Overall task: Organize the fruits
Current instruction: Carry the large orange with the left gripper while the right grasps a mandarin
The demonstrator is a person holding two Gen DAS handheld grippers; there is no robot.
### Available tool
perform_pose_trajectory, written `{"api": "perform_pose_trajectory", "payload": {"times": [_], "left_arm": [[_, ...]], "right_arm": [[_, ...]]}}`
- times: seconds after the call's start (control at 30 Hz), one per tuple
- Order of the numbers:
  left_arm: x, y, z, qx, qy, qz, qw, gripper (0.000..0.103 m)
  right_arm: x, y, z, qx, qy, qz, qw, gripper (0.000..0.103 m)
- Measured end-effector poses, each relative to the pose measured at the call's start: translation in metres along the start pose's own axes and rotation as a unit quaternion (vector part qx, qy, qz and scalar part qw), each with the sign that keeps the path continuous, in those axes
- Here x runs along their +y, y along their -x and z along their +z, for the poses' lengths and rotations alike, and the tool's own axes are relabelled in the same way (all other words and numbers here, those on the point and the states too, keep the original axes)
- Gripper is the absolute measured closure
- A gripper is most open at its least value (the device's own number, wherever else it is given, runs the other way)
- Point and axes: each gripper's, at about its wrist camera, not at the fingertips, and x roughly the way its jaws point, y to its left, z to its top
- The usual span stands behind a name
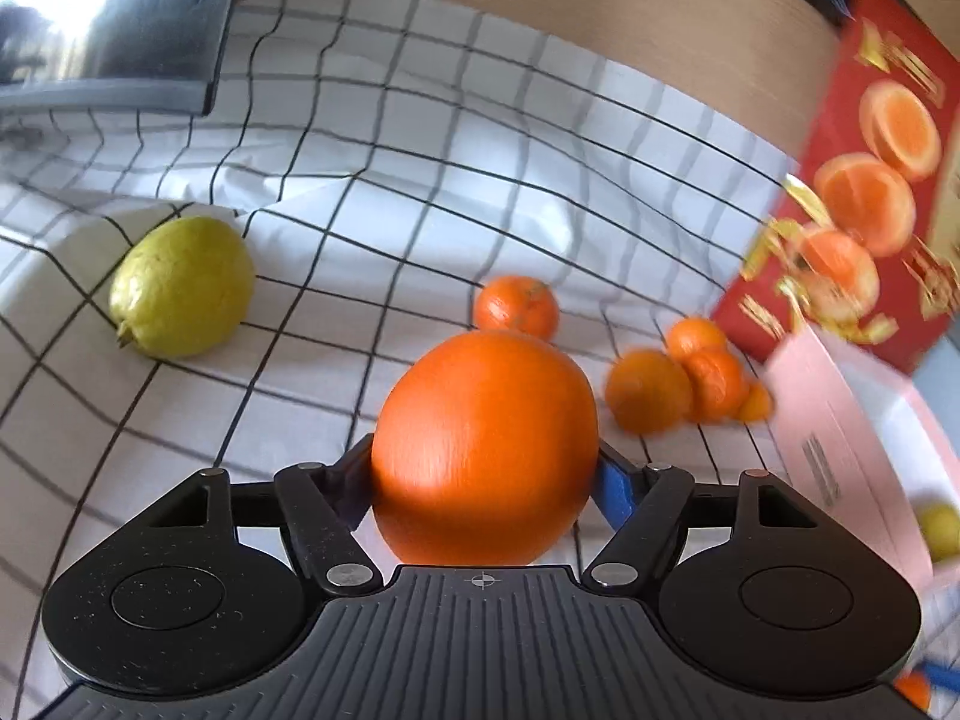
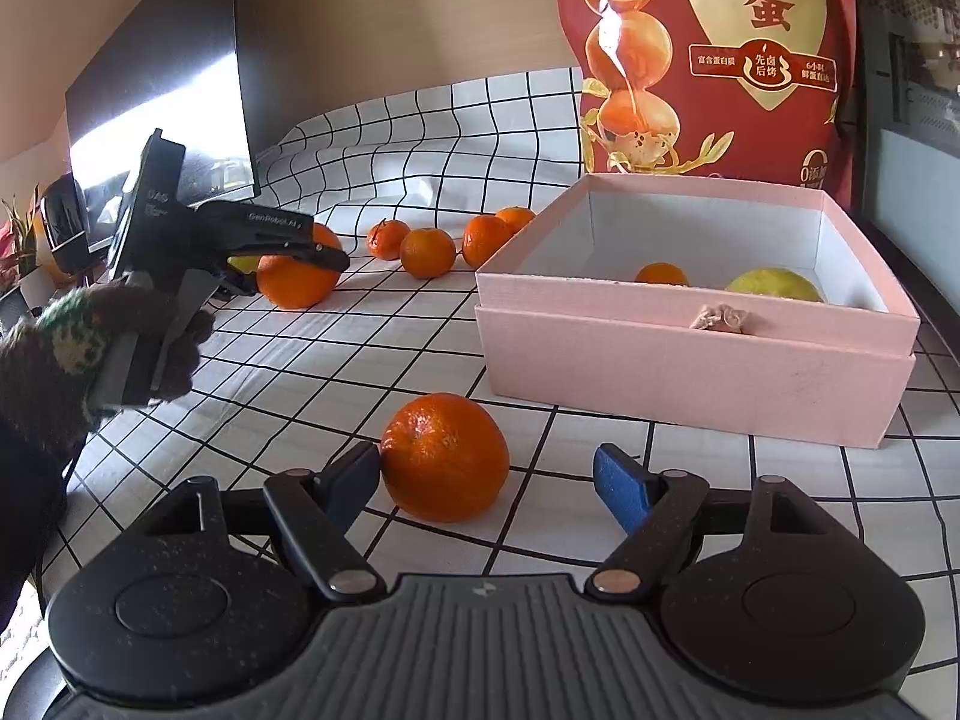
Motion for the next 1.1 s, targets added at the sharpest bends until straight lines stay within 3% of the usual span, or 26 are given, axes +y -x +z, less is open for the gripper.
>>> {"api": "perform_pose_trajectory", "payload": {"times": [0.17, 0.37, 0.47, 0.57, 0.73, 1.0, 1.1], "left_arm": [[-0.022, 0.035, -0.040, 0.026, -0.005, -0.087, 0.9959, 0.026], [-0.068, 0.068, -0.085, 0.030, -0.070, -0.112, 0.9908, 0.026], [-0.075, 0.075, -0.095, 0.018, -0.088, -0.104, 0.9905, 0.026], [-0.068, 0.074, -0.098, 0.011, -0.074, -0.112, 0.9908, 0.026], [-0.062, 0.068, -0.095, 0.009, -0.032, -0.122, 0.9920, 0.026], [-0.081, 0.069, -0.103, -0.002, -0.066, -0.079, 0.9947, 0.026], [-0.082, 0.069, -0.104, -0.004, -0.068, -0.075, 0.9949, 0.026]], "right_arm": [[0.000, -0.001, 0.001, 0.002, -0.001, 0.001, 1.000, 0.024], [-0.001, -0.002, 0.001, 0.005, -0.001, 0.003, 1.000, 0.022], [-0.004, -0.008, 0.003, 0.026, -0.010, 0.013, 1.000, 0.018], [-0.005, -0.012, 0.005, 0.047, -0.006, 0.024, 0.999, 0.014], [0.021, -0.017, 0.001, 0.092, 0.085, 0.015, 0.992, 0.000], [0.028, -0.013, -0.002, 0.099, 0.110, 0.015, 0.989, 0.001], [0.025, -0.015, 0.002, 0.086, 0.094, 0.001, 0.992, 0.008]]}}
